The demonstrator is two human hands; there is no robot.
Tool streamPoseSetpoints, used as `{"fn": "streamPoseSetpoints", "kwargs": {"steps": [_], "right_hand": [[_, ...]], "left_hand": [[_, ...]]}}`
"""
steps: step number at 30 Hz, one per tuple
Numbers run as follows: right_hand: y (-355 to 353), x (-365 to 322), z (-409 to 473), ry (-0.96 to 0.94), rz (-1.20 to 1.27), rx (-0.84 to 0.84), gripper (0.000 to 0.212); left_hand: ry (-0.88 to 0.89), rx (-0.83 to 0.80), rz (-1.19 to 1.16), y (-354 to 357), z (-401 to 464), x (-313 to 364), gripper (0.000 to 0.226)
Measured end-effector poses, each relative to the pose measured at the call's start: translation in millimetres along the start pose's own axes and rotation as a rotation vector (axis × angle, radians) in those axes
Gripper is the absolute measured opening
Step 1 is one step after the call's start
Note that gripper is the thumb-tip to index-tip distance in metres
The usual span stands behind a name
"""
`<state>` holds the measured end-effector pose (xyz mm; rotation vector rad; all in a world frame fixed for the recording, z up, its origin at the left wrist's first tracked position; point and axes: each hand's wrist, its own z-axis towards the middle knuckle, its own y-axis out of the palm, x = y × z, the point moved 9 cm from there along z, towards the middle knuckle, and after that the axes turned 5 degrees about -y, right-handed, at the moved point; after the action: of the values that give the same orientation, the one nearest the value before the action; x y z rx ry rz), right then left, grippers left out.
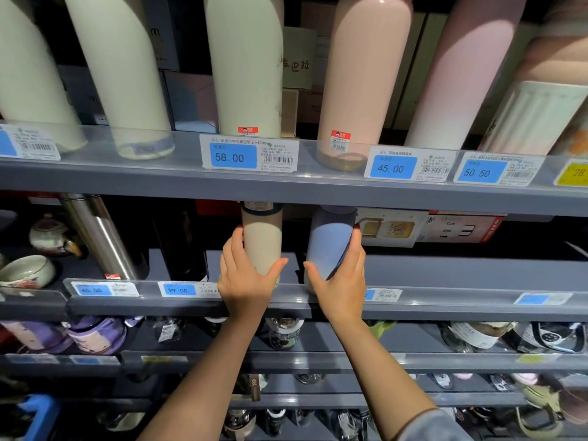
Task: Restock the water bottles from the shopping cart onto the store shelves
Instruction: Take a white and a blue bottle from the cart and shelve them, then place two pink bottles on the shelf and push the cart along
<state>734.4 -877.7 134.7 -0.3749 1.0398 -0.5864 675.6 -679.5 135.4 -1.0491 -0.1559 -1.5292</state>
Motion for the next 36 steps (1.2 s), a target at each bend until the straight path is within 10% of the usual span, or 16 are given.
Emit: {"fn": "streamPoseSetpoints", "kwargs": {"steps": [11, 17, 28, 36], "right_hand": [[-33.2, 5.3, -32.4, -0.199, -0.074, -0.05, 0.044], [-19.8, 10.5, -56.2, -0.331, -0.163, -0.323, 0.035], [80.6, -25.2, -178.0, -0.454, -0.231, -0.97, 0.042], [183.1, -149.4, -304.8, -0.512, -0.002, -1.185, 0.036]], "left_hand": [[0.178, -0.088, 0.052, -32.8, -33.3, 3.1, 0.033], [0.254, -0.419, 0.226, -44.9, -68.8, -10.8, 0.031], [-0.09, -0.609, 0.478, -143.2, -139.0, -133.2, 0.039], [-0.467, -0.36, 0.508, -315.2, -167.4, -249.3, 0.012]]}}
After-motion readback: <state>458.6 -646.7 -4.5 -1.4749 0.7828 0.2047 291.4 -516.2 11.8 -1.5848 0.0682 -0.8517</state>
